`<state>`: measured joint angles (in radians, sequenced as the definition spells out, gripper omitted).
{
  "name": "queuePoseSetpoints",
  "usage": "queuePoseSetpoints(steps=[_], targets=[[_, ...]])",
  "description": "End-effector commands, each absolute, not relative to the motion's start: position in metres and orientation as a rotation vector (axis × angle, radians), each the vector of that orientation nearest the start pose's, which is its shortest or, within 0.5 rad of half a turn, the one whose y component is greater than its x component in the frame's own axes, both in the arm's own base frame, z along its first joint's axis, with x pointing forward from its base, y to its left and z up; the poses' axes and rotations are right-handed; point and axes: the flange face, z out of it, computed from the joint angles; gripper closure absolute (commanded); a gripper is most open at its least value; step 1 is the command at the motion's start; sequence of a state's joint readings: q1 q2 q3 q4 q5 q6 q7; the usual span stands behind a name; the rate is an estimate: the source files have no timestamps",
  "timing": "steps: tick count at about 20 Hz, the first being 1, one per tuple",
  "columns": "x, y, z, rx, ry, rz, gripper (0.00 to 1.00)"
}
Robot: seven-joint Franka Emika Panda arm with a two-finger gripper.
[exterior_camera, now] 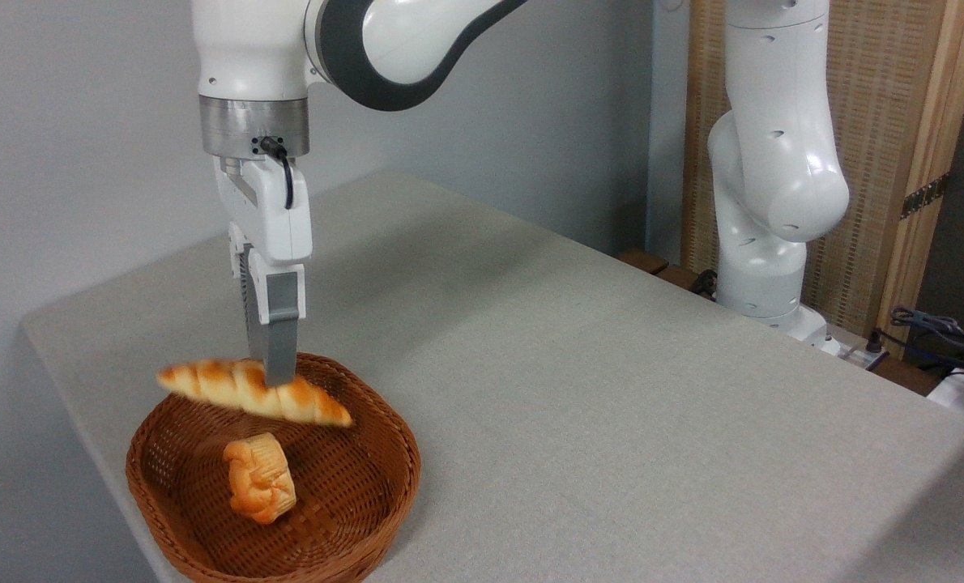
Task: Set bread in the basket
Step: 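Lower the loaf into the basket and open the gripper to release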
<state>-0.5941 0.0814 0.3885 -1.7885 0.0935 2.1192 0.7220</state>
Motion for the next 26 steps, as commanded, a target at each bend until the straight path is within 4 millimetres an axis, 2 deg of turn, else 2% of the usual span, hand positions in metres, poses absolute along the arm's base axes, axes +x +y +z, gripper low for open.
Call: queuePoseSetpoints(steps=[1,4,7,10,11,15,17,19,21,26], targets=[[0.600,-0.126,0.533,-2.613,1.367,-0.344,0.00],[0.599,-0.123,0.534,-2.631,1.342,-0.335,0.00],[0.599,-0.095,0.535,-2.672,1.283,-0.281,0.00],[0.599,-0.072,0.553,-2.733,1.178,-0.233,0.00],[0.597,-0.070,0.555,-2.757,1.150,-0.215,0.00],[0.589,-0.064,0.547,-2.863,1.105,-0.102,0.00],[0.586,-0.053,0.547,-2.948,1.060,-0.083,0.00],[0.584,-0.035,0.569,-2.979,1.028,-0.100,0.00],[0.581,-0.017,0.570,-3.015,0.998,-0.072,0.00],[0.582,-0.019,0.571,-3.016,1.003,-0.097,0.00]])
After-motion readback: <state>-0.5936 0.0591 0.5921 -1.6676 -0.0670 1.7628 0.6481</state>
